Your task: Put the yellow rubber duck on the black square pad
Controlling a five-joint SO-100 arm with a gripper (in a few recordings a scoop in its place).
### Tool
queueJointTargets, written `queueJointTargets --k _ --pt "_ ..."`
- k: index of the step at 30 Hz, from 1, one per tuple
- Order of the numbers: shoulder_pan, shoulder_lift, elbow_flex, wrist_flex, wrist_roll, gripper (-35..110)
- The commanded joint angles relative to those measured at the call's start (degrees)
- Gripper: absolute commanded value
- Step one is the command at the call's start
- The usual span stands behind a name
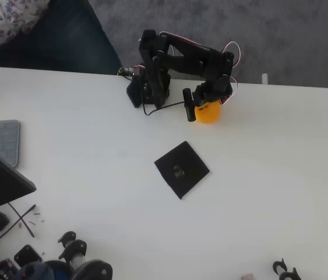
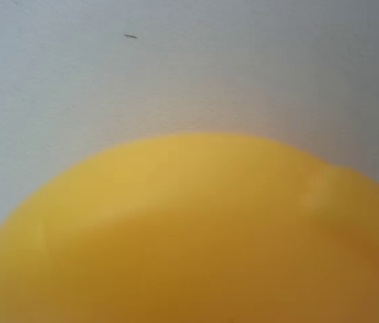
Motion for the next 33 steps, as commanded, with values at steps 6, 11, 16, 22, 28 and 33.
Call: queueJointTargets --k 6,11,16,22,28,33 --pt "-1.8 1.0 -0.2 0.7 0.1 8" --pt "-1.6 1.1 -3.9 0.7 0.1 8" --pt "-1.1 1.1 -8.0 0.7 0.1 8" --pt "8.1 1.1 -11.3 0.7 -0.6 8" --pt "14.8 2.3 -17.2 0.7 -0.6 8" --pt "19.3 3.4 -22.1 0.7 -0.1 8"
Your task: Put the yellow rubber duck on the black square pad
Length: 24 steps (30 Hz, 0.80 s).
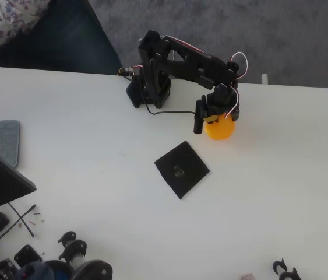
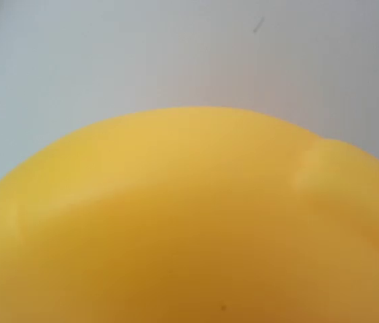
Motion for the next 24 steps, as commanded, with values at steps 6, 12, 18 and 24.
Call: queueJointTargets --k 6,12,18,24 --pt "12.0 3.6 -9.6 0.2 0.0 8" --pt "21.8 3.6 -11.7 0.3 0.1 8" --pt "32.2 3.6 -11.7 0.3 0.1 8" --pt "39.0 3.6 -11.2 0.9 0.2 8"
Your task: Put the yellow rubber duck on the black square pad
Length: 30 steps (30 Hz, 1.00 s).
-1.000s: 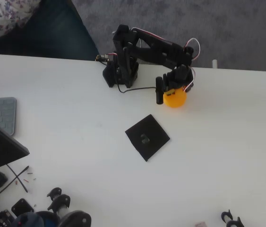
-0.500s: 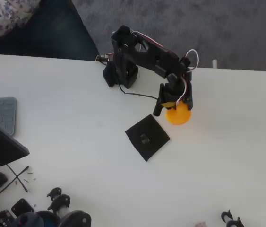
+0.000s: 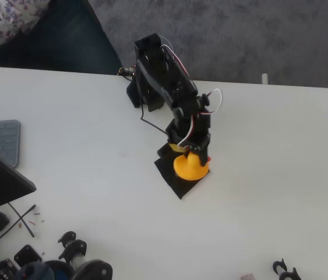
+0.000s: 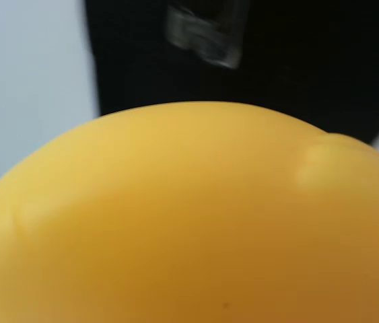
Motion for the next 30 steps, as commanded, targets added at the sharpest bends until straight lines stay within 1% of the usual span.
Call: queueJointTargets --k 1,7,13,19,25,30 --pt "3.9 3.7 -2.9 0.7 -0.3 8" --pt "4.3 3.6 -2.6 0.8 3.7 8" --pt "4.2 2.7 -2.1 0.8 3.6 8" --pt "4.2 2.7 4.4 0.0 3.2 8" --pt "4.1 2.7 6.8 0.0 3.2 8" --pt "4.1 -1.9 6.9 -0.1 3.1 8"
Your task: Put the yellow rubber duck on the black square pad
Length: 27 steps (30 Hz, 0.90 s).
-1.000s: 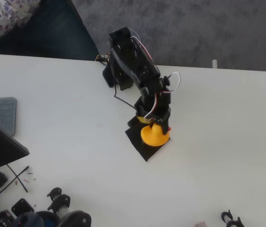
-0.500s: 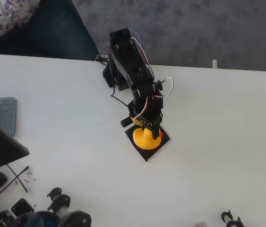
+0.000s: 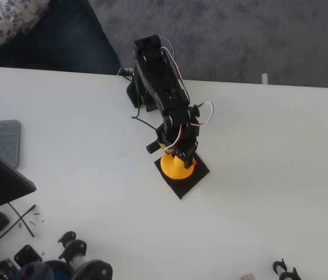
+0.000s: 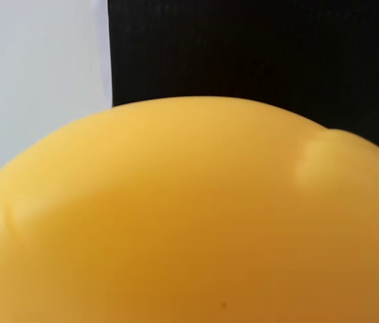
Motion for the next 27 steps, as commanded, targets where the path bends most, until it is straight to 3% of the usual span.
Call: queueJointTargets --k 1,11,27 --pt "-0.2 -1.6 0.1 0.2 -0.4 8" --pt "-2.3 -3.0 0.6 -5.4 0.1 8" --pt "-4.8 -2.7 6.0 -5.7 0.3 8"
